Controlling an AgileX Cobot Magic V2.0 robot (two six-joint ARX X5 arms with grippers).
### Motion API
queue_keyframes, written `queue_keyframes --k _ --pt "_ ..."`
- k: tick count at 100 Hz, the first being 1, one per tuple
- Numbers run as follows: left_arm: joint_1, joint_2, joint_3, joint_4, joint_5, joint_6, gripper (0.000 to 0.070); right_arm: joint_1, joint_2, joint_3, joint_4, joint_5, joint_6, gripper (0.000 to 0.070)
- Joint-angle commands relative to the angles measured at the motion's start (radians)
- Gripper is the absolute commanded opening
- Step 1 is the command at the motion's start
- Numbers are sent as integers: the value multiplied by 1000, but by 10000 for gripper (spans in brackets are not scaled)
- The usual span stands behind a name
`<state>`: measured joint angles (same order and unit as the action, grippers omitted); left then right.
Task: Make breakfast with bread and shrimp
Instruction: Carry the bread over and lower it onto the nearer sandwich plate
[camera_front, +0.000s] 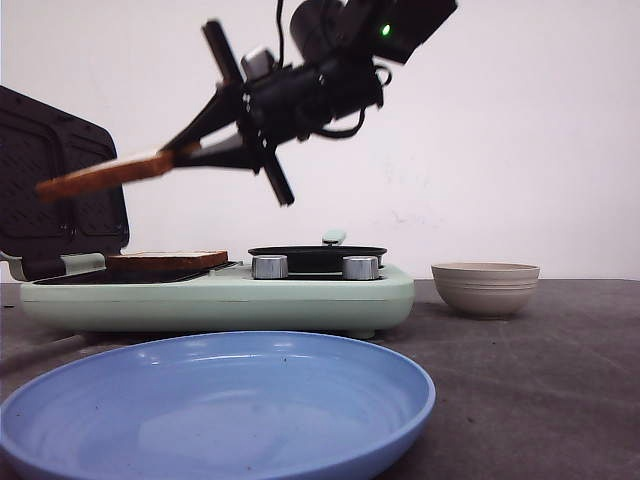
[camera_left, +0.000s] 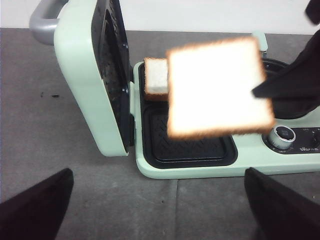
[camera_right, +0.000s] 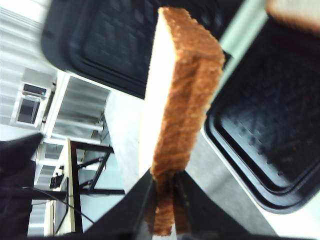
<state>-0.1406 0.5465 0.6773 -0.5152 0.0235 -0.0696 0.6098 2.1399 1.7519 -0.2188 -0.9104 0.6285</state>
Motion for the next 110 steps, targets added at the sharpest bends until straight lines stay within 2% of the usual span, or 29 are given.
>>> queue_keyframes --k 1,86,90,101,110 --pt "-2 1 3 13 -5 5 700 10 38 28 3 -1 -11 0" --pt "-2 1 3 13 -5 5 700 48 92 28 3 159 -12 3" --pt "-2 1 3 13 -5 5 700 48 92 28 3 160 -12 39" --pt "-2 1 3 13 -5 5 700 48 92 28 1 187 -12 239" --pt "-2 1 3 13 -5 5 700 49 92 28 1 208 -12 295"
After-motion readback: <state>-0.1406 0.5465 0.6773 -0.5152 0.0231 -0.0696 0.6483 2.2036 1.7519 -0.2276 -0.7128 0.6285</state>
